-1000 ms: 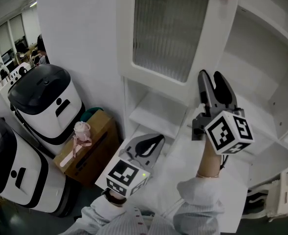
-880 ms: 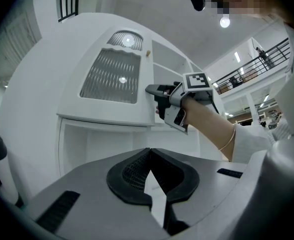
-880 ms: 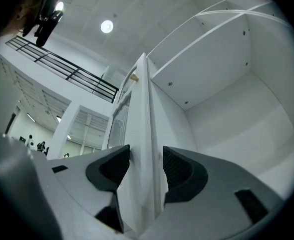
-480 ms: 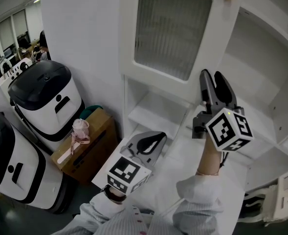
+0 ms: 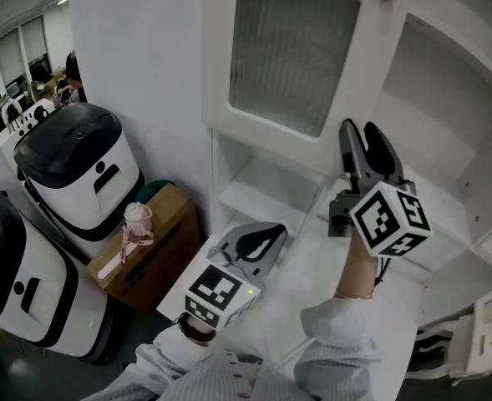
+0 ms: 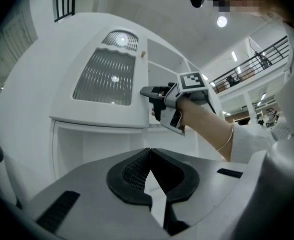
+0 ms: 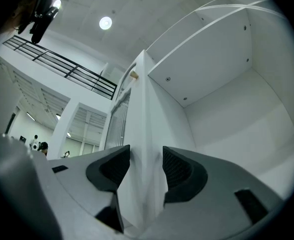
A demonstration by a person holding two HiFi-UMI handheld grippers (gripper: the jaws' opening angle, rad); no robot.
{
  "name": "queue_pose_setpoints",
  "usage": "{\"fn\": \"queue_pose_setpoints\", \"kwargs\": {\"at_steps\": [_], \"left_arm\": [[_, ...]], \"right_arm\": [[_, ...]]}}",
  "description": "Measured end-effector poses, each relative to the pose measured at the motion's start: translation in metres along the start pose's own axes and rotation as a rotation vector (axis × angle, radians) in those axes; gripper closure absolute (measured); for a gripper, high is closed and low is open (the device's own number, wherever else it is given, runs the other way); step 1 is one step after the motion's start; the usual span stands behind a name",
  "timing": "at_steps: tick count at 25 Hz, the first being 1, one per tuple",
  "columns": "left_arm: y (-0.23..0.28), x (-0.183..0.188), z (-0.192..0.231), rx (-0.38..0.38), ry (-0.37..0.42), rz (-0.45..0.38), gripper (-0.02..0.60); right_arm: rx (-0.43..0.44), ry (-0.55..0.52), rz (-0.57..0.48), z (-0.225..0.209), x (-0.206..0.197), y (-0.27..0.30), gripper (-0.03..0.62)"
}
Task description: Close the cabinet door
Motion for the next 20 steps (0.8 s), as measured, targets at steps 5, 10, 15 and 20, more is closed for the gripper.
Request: {"fn": "queue_pose_setpoints", "kwargs": {"at_steps": [5,10,15,20], "left_arm": [[-0.005,0.005,0.004,-0.006,0.003,0.013,0.571],[-0.011,0.011,0.008,-0.029,-0.005,0.016,0.571],[-0.008,0.018,0.019,-0.073,-0.013,0.001,0.571],[0.001,0.013,0.011,-0.174,-0.041,0.014,0.571]], "right_arm": [[-0.010,0.005,0.032,0.001,0.000,-0.002,0.391],[-0.021,-0.003,0.040,0.009,-0.001,-0.016,0.391],[0.009,-0.013,0.042,0.028,-0.004,-0.051,0.395],[-0.009,0.079,0.050,0.039,-0.020,-0.098,0.448]]}}
Point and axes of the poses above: the fingertips, and each gripper's own axes: y forward along the fingers, z to its left, x out of its top, the point moved 2 cm from there along -y, backward along the fingers, and after that the axes turned 4 degrees about -x, right-handed, at the moved point
